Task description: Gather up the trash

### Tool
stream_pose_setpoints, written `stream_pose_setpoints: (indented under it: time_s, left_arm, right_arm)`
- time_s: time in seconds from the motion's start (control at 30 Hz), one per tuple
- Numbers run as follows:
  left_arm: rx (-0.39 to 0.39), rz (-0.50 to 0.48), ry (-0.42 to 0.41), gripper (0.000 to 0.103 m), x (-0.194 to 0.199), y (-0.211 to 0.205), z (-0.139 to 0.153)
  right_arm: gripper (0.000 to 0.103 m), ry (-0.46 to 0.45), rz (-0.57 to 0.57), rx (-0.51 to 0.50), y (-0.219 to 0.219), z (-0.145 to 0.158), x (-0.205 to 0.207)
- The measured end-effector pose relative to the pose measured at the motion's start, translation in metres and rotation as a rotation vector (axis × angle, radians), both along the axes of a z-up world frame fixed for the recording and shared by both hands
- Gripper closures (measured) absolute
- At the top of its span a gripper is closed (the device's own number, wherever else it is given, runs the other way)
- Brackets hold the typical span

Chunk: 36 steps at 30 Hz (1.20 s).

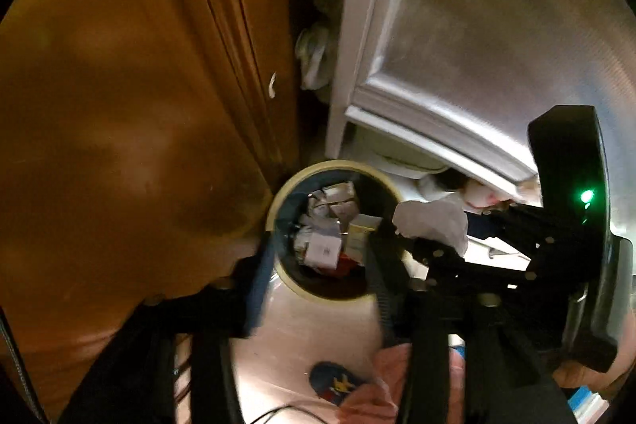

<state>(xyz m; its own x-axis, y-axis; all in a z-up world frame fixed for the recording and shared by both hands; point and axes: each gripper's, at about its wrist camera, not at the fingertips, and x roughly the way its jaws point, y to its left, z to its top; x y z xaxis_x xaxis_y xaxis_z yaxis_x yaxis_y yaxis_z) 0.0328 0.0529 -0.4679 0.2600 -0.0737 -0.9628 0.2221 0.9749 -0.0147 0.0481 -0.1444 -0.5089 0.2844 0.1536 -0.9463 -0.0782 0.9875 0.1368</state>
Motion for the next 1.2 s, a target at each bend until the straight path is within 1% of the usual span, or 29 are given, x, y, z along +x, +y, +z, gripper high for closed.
stream_pose_setpoints:
  time_s: [0.1,0.17,0.2,0.3,0.33,0.4,0.43,0.5,0.6,0.63,0.8,0.97,1.03,1.17,1.2]
  left_arm:
    - [0.003,0.024,0.006,0.037,0.009,0.005,-0.013]
    - [0.002,0.042,0.012,0.031,0.01,0.014,-0.015]
    - [-0.001,0.051,0.012,0.029,0.009,0.016,-0.015]
    - [-0.014,0.073,0.013,0.025,0.005,0.015,-0.007]
    - [-0.016,0.08,0.016,0.023,0.004,0.012,-0.003]
    - [-0.023,0.086,0.02,0.017,0.002,0.009,-0.001]
    - [-0.022,0.09,0.021,0.015,-0.001,0.009,0.006]
    - [-0.021,0.097,0.016,0.008,-0.004,0.006,0.017]
    - [-0.021,0.107,0.008,0.002,-0.01,0.004,0.043]
    - [-0.027,0.109,0.008,0.001,-0.012,0.004,0.05]
    - [-0.055,0.098,0.012,0.001,-0.025,0.002,0.098]
    - [-0.048,0.074,-0.003,0.001,-0.036,-0.003,0.14]
    - [-0.048,0.067,-0.008,0.001,-0.038,-0.005,0.155]
    - [-0.047,0.049,-0.044,0.001,-0.043,-0.005,0.201]
    - [-0.042,0.045,-0.055,0.001,-0.043,-0.006,0.211]
  right_arm:
    - [0.056,-0.016,0.03,-0.018,0.001,-0.026,0.008]
    - [0.046,-0.017,0.03,-0.01,0.0,-0.035,0.011]
    - [0.044,-0.017,0.027,-0.004,-0.002,-0.038,0.011]
    - [0.042,-0.025,0.017,0.008,-0.005,-0.036,0.01]
    - [0.041,-0.028,0.015,0.009,-0.007,-0.033,0.01]
    - [0.04,-0.035,0.018,0.018,-0.008,-0.023,0.006]
    - [0.04,-0.039,0.02,0.016,-0.007,-0.018,0.004]
    - [0.04,-0.044,0.024,0.015,-0.007,-0.004,-0.001]
    - [0.04,-0.055,0.022,0.014,-0.008,0.025,-0.013]
    - [0.04,-0.058,0.019,0.014,-0.007,0.034,-0.009]
    - [0.04,-0.085,-0.019,0.002,-0.006,0.086,-0.025]
    - [0.038,-0.091,-0.033,-0.041,-0.003,0.129,-0.04]
    - [0.038,-0.089,-0.032,-0.057,-0.001,0.141,-0.045]
    - [0.038,-0.089,-0.044,-0.066,-0.001,0.181,-0.057]
    - [0.038,-0.095,-0.048,-0.065,-0.002,0.196,-0.061]
